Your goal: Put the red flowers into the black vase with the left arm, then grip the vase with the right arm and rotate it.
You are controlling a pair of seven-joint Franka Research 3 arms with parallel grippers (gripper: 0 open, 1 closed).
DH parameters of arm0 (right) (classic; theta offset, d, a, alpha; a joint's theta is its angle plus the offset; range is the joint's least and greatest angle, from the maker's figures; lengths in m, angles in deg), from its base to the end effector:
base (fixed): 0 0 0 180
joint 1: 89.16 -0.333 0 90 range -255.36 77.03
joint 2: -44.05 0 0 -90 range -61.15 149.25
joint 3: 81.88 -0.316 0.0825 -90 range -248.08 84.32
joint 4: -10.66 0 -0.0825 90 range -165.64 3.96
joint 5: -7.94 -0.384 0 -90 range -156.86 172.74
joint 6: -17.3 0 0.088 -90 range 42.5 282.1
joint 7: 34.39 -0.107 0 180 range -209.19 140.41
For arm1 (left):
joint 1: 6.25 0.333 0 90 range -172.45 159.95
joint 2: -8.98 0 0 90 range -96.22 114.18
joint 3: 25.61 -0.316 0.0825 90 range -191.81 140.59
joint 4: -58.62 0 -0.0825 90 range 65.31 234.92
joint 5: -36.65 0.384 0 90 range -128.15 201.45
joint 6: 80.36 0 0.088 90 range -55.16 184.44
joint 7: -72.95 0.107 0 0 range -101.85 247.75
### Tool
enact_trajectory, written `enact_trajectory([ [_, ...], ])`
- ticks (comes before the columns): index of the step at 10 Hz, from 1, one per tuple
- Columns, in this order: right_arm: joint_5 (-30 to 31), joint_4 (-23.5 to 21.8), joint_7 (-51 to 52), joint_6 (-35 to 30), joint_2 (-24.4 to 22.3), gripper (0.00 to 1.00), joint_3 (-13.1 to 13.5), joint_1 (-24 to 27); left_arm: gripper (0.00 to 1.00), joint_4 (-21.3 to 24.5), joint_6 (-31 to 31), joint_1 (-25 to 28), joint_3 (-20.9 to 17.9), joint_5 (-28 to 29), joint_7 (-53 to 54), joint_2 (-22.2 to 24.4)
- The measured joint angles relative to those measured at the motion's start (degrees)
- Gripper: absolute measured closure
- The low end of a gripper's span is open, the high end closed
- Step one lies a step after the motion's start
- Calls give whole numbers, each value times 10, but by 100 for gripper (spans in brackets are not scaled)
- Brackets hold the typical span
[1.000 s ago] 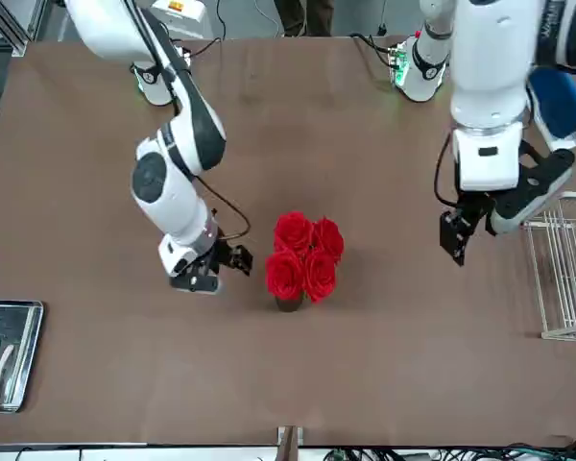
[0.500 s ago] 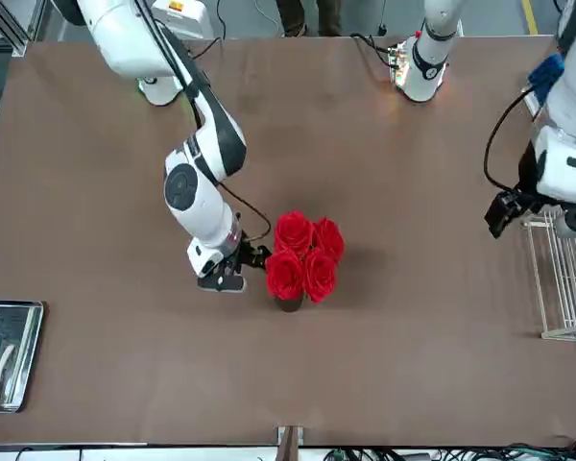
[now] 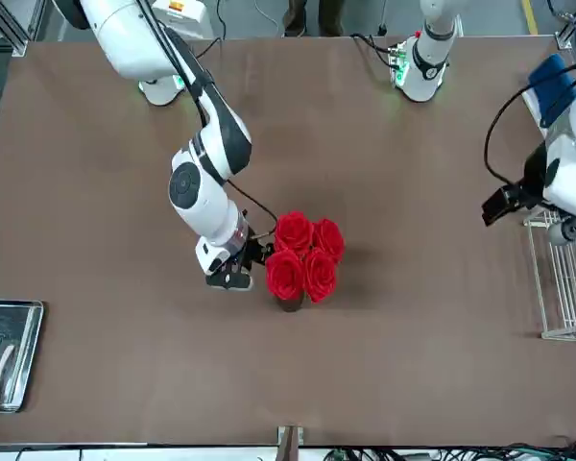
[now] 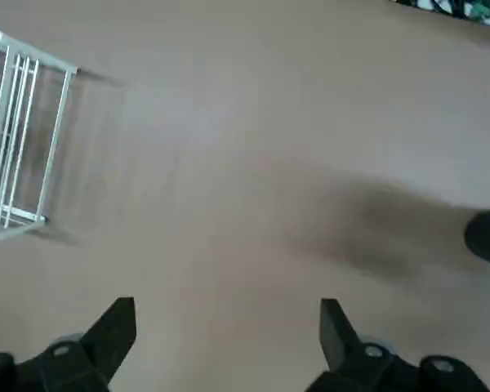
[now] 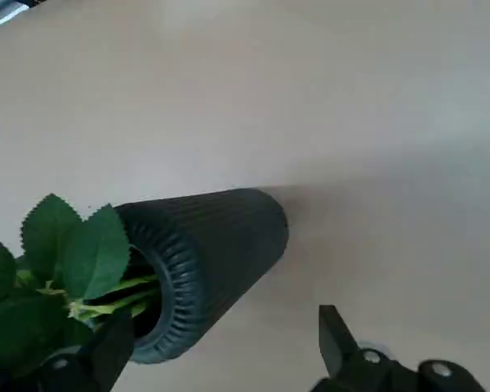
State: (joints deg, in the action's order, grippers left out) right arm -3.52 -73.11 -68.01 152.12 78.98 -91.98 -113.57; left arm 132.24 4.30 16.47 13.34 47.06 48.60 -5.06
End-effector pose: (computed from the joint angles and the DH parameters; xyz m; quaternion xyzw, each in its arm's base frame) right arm 0.6219 0.3996 0.3602 -0.9788 0.0743 -0.0462 0.1850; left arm 0.6000 -0.0952 0.6337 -0.9961 -0.0866 -0.0044 0.0132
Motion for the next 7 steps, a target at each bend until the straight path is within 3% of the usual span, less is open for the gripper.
enact_trajectory([
  [3,0,0,0,19,10,0,-6,-3,0,6,-42,-133,-178,-64,89,46],
  [5,-1,0,0,29,18,1,-6,-5,0,32,-46,-174,-243,-87,142,80],
  [7,-1,0,0,29,20,12,-6,-6,0,62,-46,-222,-321,-117,177,111],
])
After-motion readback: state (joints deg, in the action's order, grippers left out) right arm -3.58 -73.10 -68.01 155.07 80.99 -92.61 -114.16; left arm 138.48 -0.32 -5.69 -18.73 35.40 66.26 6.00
